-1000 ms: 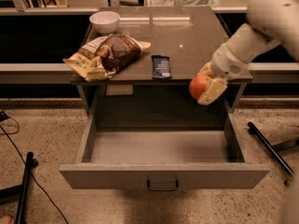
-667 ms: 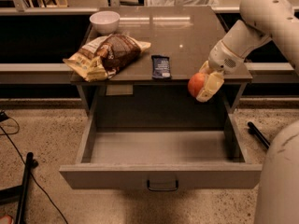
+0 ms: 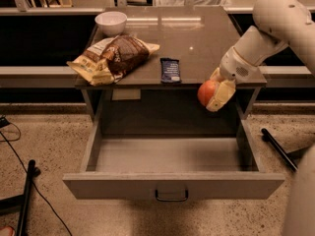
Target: Pick apple from top drawer and place on counter
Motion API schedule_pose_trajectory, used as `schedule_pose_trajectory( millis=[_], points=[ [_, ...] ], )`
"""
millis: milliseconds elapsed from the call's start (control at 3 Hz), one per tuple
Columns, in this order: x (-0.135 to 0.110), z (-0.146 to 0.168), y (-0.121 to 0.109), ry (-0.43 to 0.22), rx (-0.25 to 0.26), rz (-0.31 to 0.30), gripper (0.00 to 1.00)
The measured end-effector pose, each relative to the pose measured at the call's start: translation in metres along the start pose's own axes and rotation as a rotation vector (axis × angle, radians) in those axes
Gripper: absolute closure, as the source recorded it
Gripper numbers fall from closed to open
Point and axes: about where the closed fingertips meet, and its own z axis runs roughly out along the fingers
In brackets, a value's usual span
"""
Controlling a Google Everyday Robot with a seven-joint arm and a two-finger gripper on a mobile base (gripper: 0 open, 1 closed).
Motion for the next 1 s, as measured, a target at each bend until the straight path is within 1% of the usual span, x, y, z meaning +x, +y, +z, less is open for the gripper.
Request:
schedule_pose_trajectory(
  millis=[333, 667, 1000],
  points=[
    [0.001, -0.026, 0.030, 0.005, 0.152, 0.013, 1.00],
    [0.007, -0.021, 0.055, 0.028, 0.214, 0.032, 1.00],
    [0.017, -0.018, 0.046, 0.055, 0.243, 0.067, 1.00]
  ],
)
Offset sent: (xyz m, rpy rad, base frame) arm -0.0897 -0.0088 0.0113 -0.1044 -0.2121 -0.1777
